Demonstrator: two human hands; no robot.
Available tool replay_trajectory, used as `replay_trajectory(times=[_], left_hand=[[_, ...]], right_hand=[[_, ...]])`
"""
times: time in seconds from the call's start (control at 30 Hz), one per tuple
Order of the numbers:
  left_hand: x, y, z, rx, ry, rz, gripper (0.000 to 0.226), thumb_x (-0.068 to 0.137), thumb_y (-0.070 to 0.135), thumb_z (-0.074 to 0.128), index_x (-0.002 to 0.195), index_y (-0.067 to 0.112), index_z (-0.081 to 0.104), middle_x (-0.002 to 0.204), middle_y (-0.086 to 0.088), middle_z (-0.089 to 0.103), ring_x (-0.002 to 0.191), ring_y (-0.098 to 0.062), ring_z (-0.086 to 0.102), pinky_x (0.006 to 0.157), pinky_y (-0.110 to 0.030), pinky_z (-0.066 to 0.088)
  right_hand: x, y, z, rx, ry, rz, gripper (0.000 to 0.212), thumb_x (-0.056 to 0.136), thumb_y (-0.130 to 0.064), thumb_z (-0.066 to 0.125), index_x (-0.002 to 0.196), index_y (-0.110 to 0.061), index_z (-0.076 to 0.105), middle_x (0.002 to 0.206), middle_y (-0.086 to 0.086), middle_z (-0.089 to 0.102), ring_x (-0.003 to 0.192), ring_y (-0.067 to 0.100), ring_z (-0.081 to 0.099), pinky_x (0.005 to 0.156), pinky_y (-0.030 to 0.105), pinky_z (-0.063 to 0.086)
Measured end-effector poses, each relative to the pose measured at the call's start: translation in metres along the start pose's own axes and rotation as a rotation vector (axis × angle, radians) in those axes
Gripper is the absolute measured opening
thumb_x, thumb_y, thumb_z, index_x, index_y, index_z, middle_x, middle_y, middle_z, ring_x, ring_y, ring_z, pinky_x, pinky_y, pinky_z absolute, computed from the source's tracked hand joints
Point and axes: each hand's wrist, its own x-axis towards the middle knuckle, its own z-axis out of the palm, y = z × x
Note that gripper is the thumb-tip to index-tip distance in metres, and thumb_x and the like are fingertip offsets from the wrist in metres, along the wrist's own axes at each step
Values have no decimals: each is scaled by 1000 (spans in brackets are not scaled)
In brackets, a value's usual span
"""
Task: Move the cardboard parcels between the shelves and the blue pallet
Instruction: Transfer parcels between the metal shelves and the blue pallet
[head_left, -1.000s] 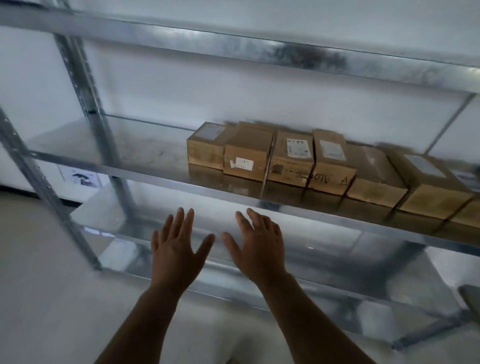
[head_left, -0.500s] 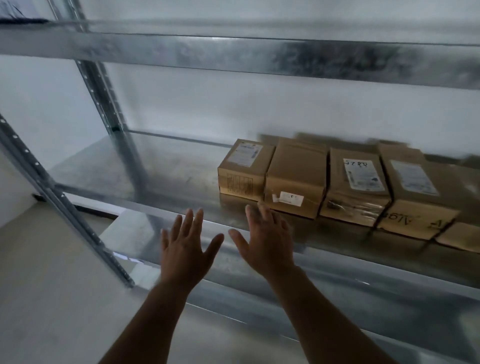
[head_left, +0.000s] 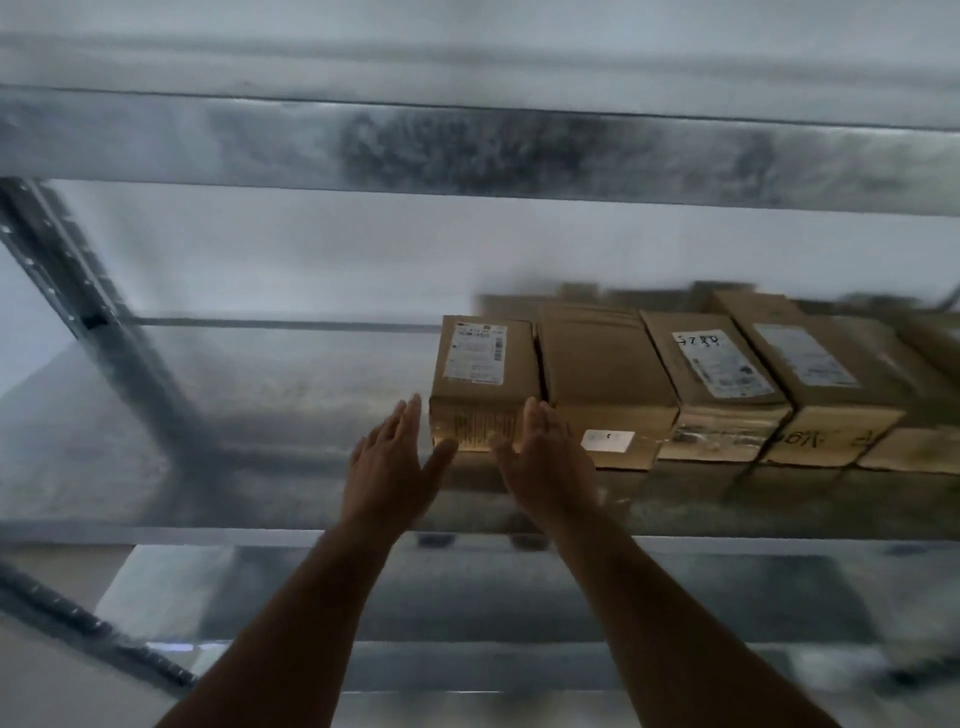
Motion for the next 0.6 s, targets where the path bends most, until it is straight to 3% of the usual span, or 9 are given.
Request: replay_trajectory(times=[0.17,0.23,0.33,0.43,0.5,0.6], left_hand=[[48,-12,-7,-71,-93,58,67,95,49,40,147,13,21,152,-8,30,137,-26,33,107,-44,33],[60,-14,-8,-127,-177,45,61,96,46,39,145,11,27,148,-9,38,133,-27,39,102,-43,37],[74,-21,-10,-346,-310,38,40,99,40,34,127,15,48,120,-8,62,112,-26,59,85,-34,47],[79,-36,-17,-321,-125,-31,43,98,45,35,114,13,57,101,-5,68,84,-18,62,68,-29,45],[78,-50,-22,-245,-26,-81,50,94,51,40,119,11,55,100,-7,68,80,-19,63,70,-32,49],[74,-62,-24,-282,-115,-73,53,91,47,50,130,10,47,101,-11,69,79,-19,65,74,-37,54]], right_hand=[[23,-15,10,-18,46,137,62,94,-40,45,143,-5,29,134,14,45,115,27,49,87,38,40],[27,-19,12,-19,62,173,55,95,-38,45,138,-7,33,128,13,48,103,21,50,78,32,37],[28,-30,13,-20,86,182,48,96,-36,44,135,-10,37,123,10,51,100,20,52,73,28,33],[29,-39,14,2,134,171,41,96,-39,43,128,-12,44,119,7,57,103,22,58,74,29,35],[30,-44,15,16,163,186,41,96,-41,44,125,-12,48,120,8,60,106,25,59,76,30,36],[32,-48,16,15,173,250,46,96,-40,46,131,-11,48,129,9,58,116,27,55,86,35,41]])
